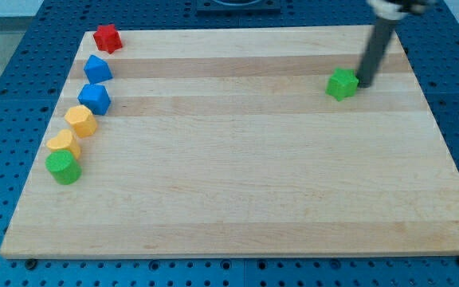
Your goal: Push the green star left and down
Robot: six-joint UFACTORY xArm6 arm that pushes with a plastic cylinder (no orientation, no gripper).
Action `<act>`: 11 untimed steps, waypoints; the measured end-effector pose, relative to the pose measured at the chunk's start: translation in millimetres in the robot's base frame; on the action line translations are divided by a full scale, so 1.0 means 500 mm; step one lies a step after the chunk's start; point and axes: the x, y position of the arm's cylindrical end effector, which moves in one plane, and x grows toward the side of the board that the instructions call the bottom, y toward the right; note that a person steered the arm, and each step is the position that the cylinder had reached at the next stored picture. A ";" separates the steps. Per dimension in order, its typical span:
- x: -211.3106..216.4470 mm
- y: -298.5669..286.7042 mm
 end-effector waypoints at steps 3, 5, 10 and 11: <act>0.175 -0.232; 0.055 -0.271; 0.252 -0.448; 0.286 -0.380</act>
